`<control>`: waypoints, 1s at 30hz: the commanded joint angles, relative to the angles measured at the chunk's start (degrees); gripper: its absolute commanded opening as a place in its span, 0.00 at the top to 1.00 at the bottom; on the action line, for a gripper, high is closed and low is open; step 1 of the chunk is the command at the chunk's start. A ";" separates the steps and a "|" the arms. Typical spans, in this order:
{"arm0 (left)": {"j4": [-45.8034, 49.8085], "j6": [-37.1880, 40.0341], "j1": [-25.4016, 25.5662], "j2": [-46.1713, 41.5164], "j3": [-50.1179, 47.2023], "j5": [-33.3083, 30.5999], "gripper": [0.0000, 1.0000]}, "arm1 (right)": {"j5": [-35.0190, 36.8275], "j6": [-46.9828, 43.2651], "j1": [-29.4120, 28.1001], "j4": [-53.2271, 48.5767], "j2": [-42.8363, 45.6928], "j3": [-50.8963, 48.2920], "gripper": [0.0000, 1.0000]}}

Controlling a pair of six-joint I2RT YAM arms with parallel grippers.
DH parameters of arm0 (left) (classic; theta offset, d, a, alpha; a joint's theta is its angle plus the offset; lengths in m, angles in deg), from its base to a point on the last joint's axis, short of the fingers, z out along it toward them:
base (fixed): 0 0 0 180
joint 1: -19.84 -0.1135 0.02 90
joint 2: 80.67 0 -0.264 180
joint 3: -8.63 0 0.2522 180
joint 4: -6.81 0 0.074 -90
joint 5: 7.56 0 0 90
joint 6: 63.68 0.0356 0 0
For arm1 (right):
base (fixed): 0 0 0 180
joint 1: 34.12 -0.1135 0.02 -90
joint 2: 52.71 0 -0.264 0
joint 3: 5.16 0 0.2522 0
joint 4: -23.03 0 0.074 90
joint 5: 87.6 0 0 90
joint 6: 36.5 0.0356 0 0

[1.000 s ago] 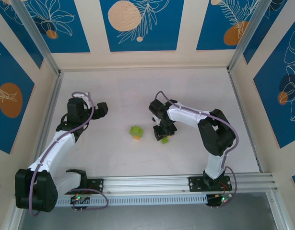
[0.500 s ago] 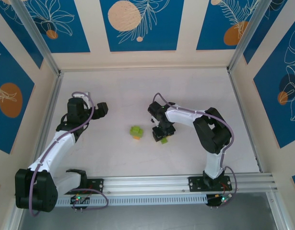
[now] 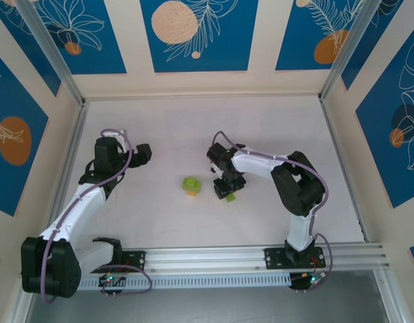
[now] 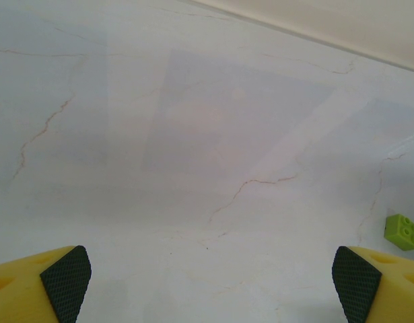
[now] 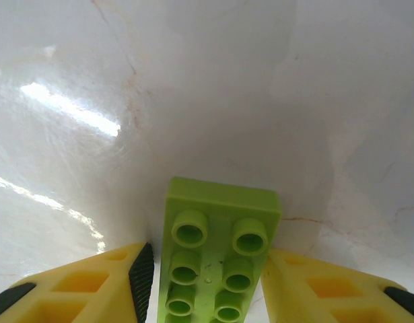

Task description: Assemble a carrot with lego

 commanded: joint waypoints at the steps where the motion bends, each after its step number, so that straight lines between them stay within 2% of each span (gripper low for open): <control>1: -0.40 0.91 0.51 -0.10 0.99 0.87 0.05 | 1.39 -1.14 -0.10 3.32 1.44 0.72 0.50; 12: -0.40 0.91 0.49 -0.17 0.96 0.87 0.05 | 2.03 -1.44 0.03 3.00 1.18 1.98 0.48; 18: -0.38 0.91 0.55 -0.30 0.86 0.87 0.05 | 1.57 -1.74 0.21 2.64 0.30 1.97 0.57; 22: -0.59 0.91 0.50 -0.42 0.49 0.87 0.05 | 1.26 -1.75 0.22 2.53 0.73 1.23 0.58; 24: -0.73 0.93 0.53 -0.36 0.41 0.92 0.05 | 1.01 -1.83 0.20 2.18 1.04 0.95 0.57; 27: -0.75 1.00 0.53 -0.36 0.38 0.91 0.05 | 0.76 -2.19 0.13 1.92 1.54 0.61 0.48; 30: -0.70 1.09 0.53 -0.27 0.55 0.87 0.05 | 0.47 -2.53 0.22 1.80 2.03 0.41 0.47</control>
